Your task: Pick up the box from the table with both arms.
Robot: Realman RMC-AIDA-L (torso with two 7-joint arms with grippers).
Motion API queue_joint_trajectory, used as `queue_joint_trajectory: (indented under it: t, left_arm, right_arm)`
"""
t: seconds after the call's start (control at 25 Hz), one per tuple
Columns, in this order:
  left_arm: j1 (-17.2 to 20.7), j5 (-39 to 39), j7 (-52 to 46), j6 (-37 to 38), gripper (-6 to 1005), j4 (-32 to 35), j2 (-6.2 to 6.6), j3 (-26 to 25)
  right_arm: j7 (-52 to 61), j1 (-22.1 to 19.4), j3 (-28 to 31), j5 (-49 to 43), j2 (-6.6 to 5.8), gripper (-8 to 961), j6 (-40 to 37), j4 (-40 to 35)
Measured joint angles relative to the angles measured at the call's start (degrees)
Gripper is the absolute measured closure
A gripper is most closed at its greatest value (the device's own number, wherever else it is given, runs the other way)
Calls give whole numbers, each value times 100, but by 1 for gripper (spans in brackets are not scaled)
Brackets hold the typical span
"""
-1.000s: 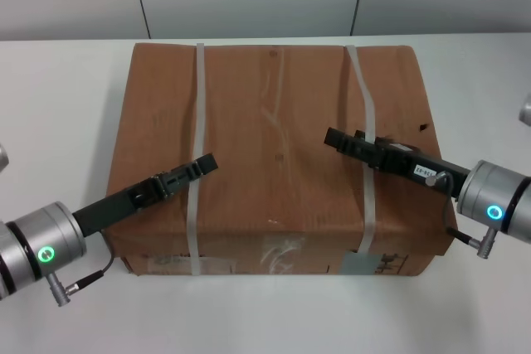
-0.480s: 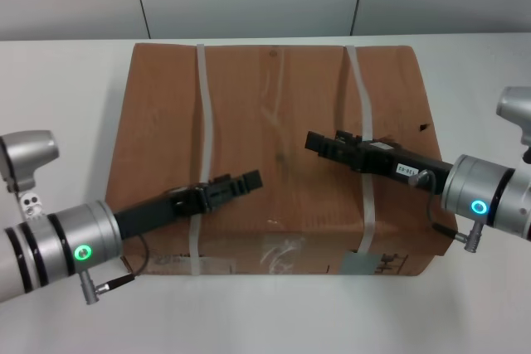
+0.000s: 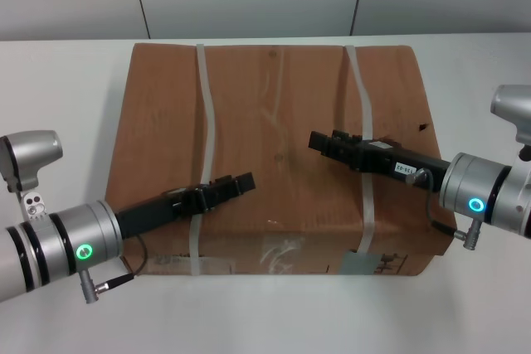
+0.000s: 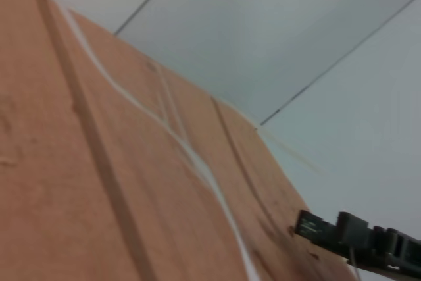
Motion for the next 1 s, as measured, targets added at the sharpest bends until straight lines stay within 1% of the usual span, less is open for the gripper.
queue_joint_trajectory:
  t: [0.08, 0.12, 0.28, 0.32, 0.44, 0.68, 0.72, 0.84, 0.88, 1.0]
  left_arm:
    - [12, -8, -2, -68, 332, 0, -5, -14]
    - [15, -12, -3, -93, 379, -1, -6, -17]
    - [10, -17, -3, -149, 568, -2, -6, -5]
    - [10, -16, -2, -154, 588, -2, -5, -7]
    - [8, -16, 5, -172, 648, -1, 2, -31]
    - [31, -157, 4, -227, 767, -11, 13, -149]
    - [34, -177, 5, -231, 787, -19, 13, -152]
    - [44, -221, 13, -237, 952, -39, 14, -166]
    - [48, -228, 19, -239, 952, -44, 14, -167]
    - [51, -228, 33, -243, 951, -49, 17, -169]
  right_arm:
    - [-1, 1, -1, 0, 0, 156, 0, -1]
    - [-1, 2, -2, 3, 0, 157, 1, -3]
    - [-20, 2, -5, -4, 0, 333, 1, -54]
    - [-49, 0, -14, -7, 0, 377, -1, -62]
    - [-295, -8, -141, 0, 0, 615, -50, -73]
    - [-381, -47, -276, 38, 0, 829, -26, -207]
    - [-382, -48, -269, 41, 0, 850, -21, -209]
    - [-383, -49, -234, 51, 0, 914, -10, -211]
    - [-385, -50, -227, 60, 0, 935, -10, -211]
    - [-392, -61, -244, 158, 0, 934, -10, -211]
